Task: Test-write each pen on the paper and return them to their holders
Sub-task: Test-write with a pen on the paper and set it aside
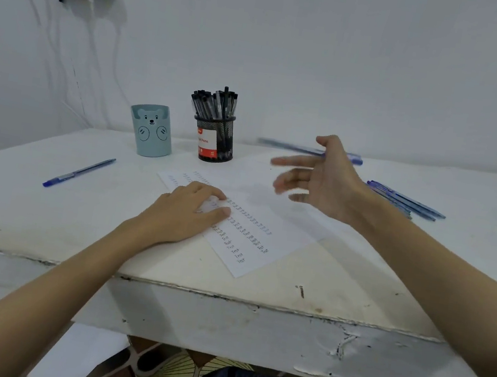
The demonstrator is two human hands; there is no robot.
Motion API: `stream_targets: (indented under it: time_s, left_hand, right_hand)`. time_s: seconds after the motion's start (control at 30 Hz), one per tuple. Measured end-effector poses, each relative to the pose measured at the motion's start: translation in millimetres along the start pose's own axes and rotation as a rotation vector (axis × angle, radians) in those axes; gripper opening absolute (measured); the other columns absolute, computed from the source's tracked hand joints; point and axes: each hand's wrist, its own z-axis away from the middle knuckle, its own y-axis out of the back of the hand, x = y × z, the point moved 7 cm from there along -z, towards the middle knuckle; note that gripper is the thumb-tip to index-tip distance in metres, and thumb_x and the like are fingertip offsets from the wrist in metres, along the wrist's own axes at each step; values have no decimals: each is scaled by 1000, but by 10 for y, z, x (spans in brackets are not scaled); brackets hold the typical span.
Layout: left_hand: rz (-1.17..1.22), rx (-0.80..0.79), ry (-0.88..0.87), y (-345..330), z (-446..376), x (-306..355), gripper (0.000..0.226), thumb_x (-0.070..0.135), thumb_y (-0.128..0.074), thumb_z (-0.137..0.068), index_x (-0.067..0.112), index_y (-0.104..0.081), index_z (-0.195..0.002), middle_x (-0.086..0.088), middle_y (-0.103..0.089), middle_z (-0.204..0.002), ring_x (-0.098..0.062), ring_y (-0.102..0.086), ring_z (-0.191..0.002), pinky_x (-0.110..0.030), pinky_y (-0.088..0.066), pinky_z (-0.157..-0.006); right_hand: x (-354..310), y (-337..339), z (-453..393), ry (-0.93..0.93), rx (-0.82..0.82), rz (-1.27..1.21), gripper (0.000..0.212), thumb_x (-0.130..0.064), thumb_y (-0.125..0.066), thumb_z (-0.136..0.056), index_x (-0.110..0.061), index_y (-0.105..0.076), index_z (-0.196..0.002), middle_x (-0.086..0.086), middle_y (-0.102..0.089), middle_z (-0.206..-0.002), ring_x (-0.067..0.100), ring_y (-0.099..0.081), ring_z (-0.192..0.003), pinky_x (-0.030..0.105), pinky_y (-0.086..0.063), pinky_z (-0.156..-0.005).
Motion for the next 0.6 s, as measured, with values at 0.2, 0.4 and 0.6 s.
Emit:
stream_targets:
  time_s: [0.2, 0.4, 0.6]
  left_hand:
    - [35, -98, -38, -37, 6, -116, 69, 72, -35, -77, 43, -34, -139, 14, -26, -152, -8, -21, -140, -30, -16, -113]
    - [43, -70, -43, -54, -2, -118, 68, 68, -32, -74, 45, -35, -138, 16, -26, -152, -7, -20, -140, -32, -15, -115]
    - [55, -64, -55, -29, 11, -88, 68, 67, -32, -74, 44, -37, -138, 16, -29, -151, -7, -22, -139, -33, -17, -115]
  right_hand:
    - [155, -168, -64, 63, 15, 186, 42, -29, -39, -99, 2, -67, -94, 18, -73, -84, 23, -67, -64, 28, -50, -68]
    - [263, -202, -43, 161, 134, 212, 36, -34, -60, -91, -6, -64, -68, 6, -62, -54, 17, -53, -48, 24, -43, -49]
    - [234, -263, 100, 206, 150, 358, 46, -27, -55, -94, -3, -52, -55, 4, -48, -38, 15, -39, -27, 15, -27, -32]
